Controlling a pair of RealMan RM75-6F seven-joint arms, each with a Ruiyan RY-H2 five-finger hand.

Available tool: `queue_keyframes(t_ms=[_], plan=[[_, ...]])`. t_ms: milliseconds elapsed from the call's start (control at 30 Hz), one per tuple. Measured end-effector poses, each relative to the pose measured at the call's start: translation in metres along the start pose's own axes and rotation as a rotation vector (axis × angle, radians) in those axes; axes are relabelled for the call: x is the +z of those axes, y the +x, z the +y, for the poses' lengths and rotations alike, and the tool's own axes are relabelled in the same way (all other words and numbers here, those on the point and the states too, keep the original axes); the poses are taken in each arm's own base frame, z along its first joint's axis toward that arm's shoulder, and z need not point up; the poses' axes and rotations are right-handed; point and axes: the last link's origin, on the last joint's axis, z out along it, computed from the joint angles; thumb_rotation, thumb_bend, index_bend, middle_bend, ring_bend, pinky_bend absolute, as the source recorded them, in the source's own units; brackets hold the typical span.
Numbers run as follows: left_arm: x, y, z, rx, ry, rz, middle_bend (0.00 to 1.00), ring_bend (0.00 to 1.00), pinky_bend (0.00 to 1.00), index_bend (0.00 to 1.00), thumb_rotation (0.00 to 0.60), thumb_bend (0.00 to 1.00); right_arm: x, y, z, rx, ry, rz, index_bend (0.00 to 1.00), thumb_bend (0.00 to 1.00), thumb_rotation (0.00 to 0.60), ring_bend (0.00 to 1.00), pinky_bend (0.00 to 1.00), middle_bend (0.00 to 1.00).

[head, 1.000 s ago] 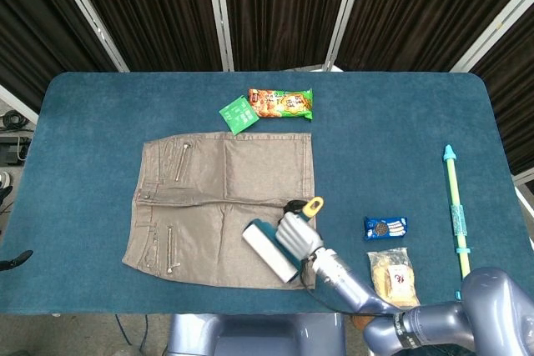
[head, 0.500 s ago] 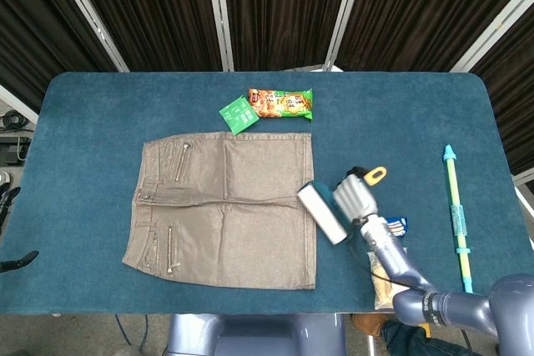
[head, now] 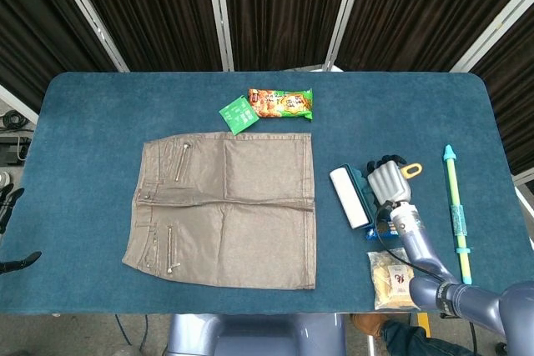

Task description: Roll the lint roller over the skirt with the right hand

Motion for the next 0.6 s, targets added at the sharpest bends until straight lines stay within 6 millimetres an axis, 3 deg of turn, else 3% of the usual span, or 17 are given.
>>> queue_keyframes(t_ms=[300,500,600], plan=[[-0.004,0.006,0.000,-0.025,-0.016,0.015,0.00,0.00,0.00,0.00,0.600,0.00,-0.023,0.015,0.019,0.072,-0.031,0.054,0.00,0.00,0.600,0.04,0.14,0.07],[-0.010,0.013,0.000,-0.041,-0.042,0.033,0.00,0.00,0.00,0.00,0.600,0.00,-0.058,0.019,0.046,0.203,-0.079,0.104,0.00,0.00,0.600,0.00,0.01,0.01],[-0.014,0.016,-0.001,-0.047,-0.052,0.042,0.00,0.00,0.00,0.00,0.600,0.00,-0.078,0.016,0.056,0.330,-0.108,0.124,0.00,0.00,0.600,0.00,0.00,0.00]])
